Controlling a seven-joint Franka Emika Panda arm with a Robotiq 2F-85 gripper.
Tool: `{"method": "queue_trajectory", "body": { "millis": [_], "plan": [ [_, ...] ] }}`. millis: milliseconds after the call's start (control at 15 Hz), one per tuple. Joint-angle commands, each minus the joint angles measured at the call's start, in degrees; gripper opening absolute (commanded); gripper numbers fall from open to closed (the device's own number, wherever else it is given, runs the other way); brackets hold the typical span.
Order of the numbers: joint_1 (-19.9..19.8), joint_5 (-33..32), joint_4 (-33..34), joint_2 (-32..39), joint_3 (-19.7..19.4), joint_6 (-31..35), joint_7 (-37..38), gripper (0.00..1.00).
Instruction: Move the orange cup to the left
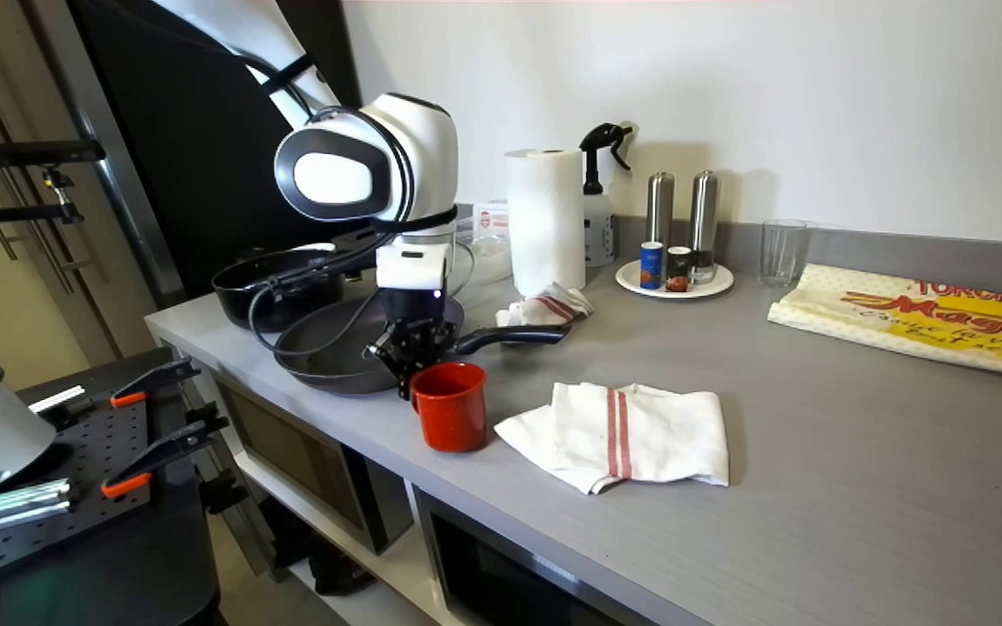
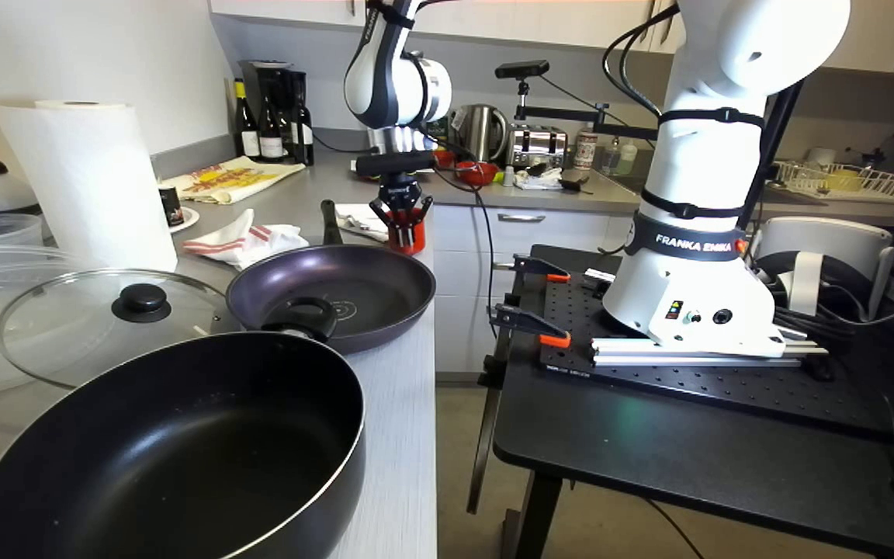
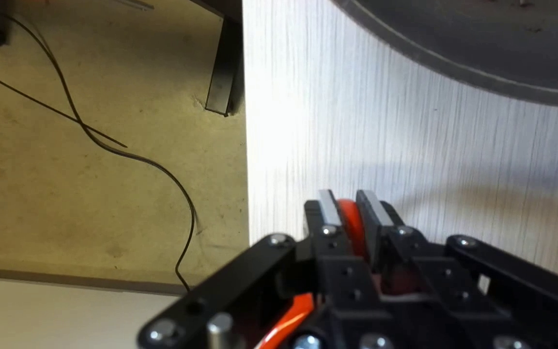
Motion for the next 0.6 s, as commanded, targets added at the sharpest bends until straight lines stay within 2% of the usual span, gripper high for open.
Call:
{"method": "queue_trajectory", "body": {
  "millis": [0, 533],
  "plan": [
    [2.2, -2.8, -4.4, -4.4, -1.7, 3.2, 1.7, 0.04],
    [4.0, -8.0, -9.7, -11.7, -3.6, 5.4, 2.6, 0.04]
  ]
}}
